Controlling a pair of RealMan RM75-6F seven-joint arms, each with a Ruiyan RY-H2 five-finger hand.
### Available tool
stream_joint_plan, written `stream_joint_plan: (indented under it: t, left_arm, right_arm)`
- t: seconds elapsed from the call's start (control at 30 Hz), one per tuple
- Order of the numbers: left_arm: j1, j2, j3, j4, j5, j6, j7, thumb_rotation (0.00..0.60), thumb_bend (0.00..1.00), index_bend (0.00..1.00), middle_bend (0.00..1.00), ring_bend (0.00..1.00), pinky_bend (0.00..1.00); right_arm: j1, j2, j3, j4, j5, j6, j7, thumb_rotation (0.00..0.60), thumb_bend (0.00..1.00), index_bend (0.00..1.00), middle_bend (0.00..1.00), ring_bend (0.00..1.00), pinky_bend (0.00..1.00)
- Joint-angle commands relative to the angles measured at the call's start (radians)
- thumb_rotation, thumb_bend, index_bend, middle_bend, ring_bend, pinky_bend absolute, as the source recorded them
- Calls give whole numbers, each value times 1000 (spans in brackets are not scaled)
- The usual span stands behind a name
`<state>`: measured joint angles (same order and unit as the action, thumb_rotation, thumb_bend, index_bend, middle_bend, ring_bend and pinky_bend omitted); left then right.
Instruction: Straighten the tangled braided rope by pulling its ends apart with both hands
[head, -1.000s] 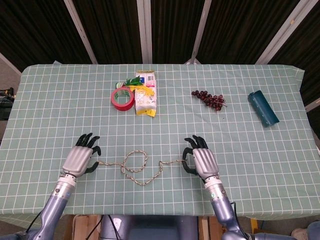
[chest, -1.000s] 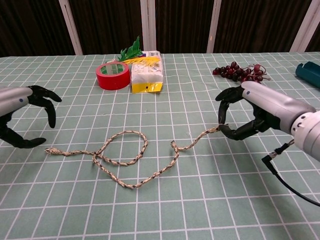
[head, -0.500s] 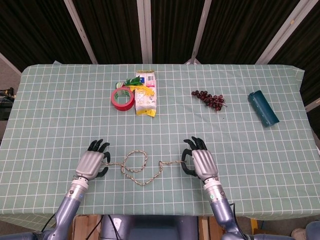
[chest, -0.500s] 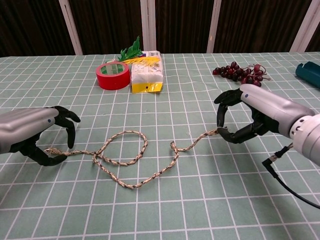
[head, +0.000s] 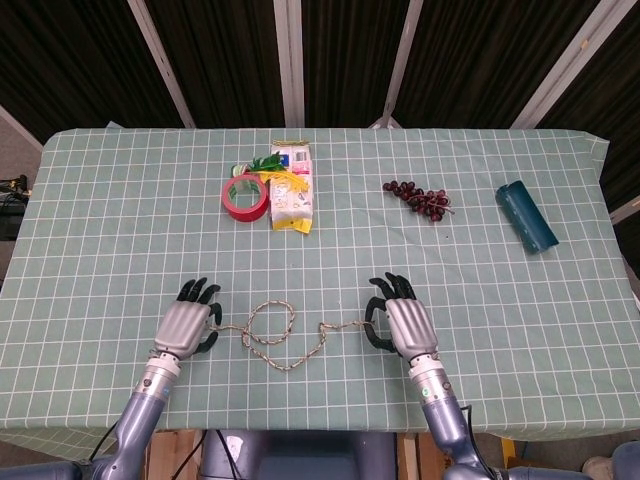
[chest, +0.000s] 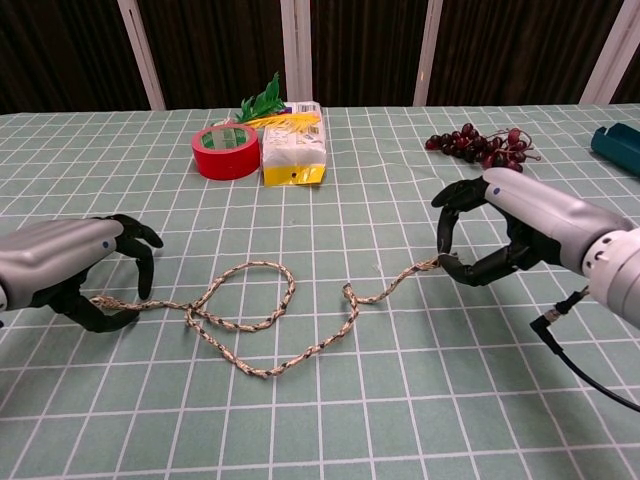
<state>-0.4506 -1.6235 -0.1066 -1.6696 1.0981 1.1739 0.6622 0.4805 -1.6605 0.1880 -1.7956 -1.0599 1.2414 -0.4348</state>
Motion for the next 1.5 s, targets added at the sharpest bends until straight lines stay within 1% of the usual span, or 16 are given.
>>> stream_joint_plan:
  t: [0.03, 0.33, 0.63, 0.83, 0.93, 1.07, 1.17, 1.27, 1.33, 1.5]
  left_arm:
    - [-2, -3, 2, 3, -3, 1, 0, 600, 447, 534, 140, 0, 0]
    - [-10, -10, 10, 12, -10, 5, -1, 600, 463, 564, 146, 0, 0]
    - [-15, -17, 15, 24, -17, 9, -7, 600, 523, 584, 156, 0, 0]
    - [-21, 6, -4, 3, -3, 27, -19, 600, 525, 587, 157, 0, 0]
    - [-21, 43, -24, -23, 3, 42, -34, 600, 525, 587, 157, 0, 0]
    - [-13, 122, -50, -58, 6, 57, -69, 600, 526, 587, 157, 0, 0]
    - [-1, 184, -57, -71, 8, 62, -101, 600, 526, 587, 156, 0, 0]
    - [10, 233, -56, -74, 7, 59, -133, 600, 526, 587, 156, 0, 0]
    - [29, 269, -50, -61, -3, 61, -166, 600, 526, 587, 157, 0, 0]
    - [40, 289, -36, -46, 12, 56, -212, 600, 526, 587, 157, 0, 0]
  right_arm:
    - [0, 0, 0, 0, 0, 1, 1, 600, 514, 651, 192, 0, 0]
    - [2, 2, 1, 0, 2, 3, 0, 600, 515, 651, 192, 0, 0]
    - [0, 11, -2, 3, 2, 7, 1, 600, 517, 651, 192, 0, 0]
    - [-3, 35, 5, -3, -7, 15, 5, 600, 517, 651, 192, 0, 0]
    - [-7, 65, 22, -4, -1, 22, 13, 600, 517, 651, 192, 0, 0]
    - [-20, 126, 56, 4, 32, 28, 37, 600, 517, 651, 192, 0, 0]
    - [-34, 177, 72, 18, 47, 25, 65, 600, 517, 651, 192, 0, 0]
    - [-50, 220, 76, 35, 56, 18, 99, 600, 517, 651, 192, 0, 0]
    - [-75, 259, 72, 65, 73, 14, 132, 600, 517, 651, 192, 0, 0]
    - [-92, 294, 54, 94, 51, -9, 185, 600, 518, 651, 192, 0, 0]
